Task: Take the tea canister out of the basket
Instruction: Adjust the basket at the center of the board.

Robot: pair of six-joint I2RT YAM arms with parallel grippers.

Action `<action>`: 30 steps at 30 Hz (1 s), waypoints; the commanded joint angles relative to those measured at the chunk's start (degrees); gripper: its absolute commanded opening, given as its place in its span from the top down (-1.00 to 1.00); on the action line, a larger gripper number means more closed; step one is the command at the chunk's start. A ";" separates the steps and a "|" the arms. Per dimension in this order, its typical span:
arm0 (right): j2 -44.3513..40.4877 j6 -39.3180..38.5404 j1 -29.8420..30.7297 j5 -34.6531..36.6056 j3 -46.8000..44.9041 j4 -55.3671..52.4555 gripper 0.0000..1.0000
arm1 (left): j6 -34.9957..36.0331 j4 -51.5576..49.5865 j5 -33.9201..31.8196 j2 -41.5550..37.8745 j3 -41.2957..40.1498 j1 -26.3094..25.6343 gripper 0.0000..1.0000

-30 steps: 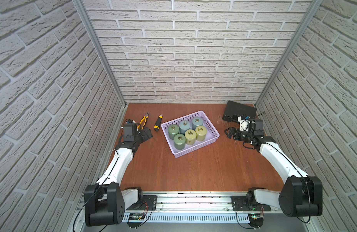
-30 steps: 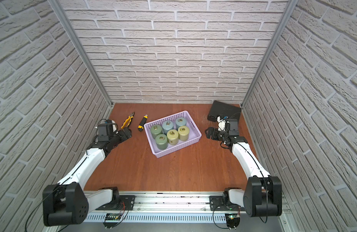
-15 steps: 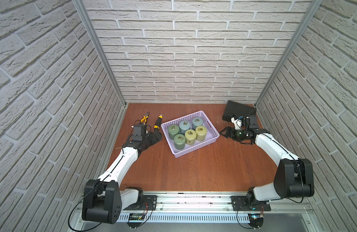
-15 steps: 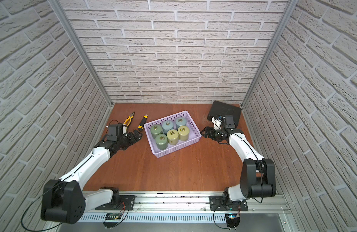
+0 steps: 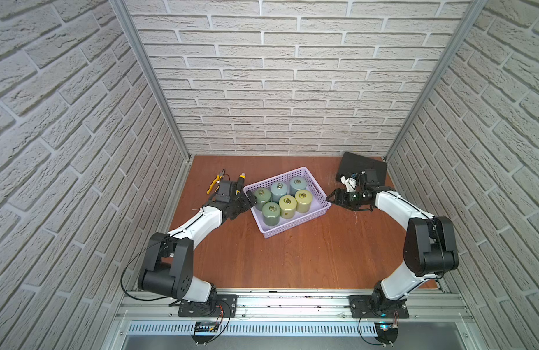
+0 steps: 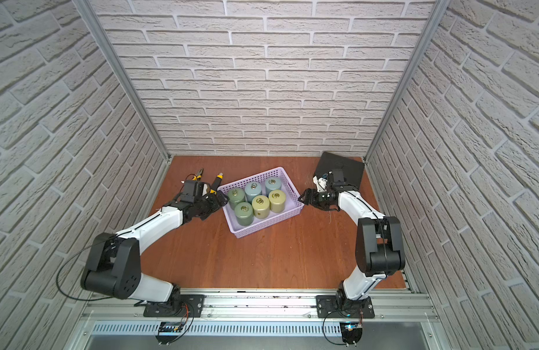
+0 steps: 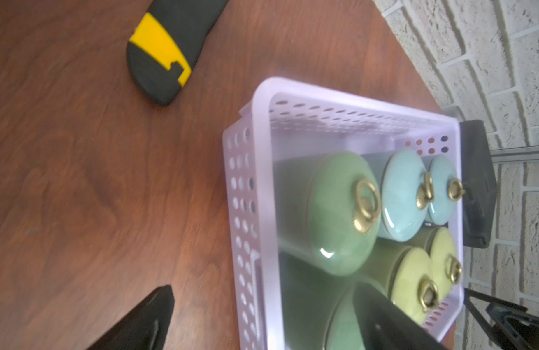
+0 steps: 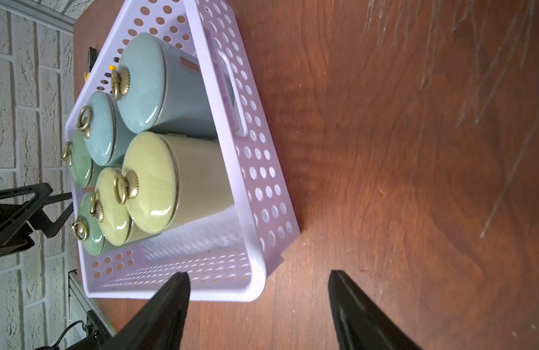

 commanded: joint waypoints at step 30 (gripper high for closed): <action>4.85 1.22 2.56 -0.40 4.70 0.07 -0.22 | -1.18 9.44 6.90 12.56 13.32 -0.22 -0.51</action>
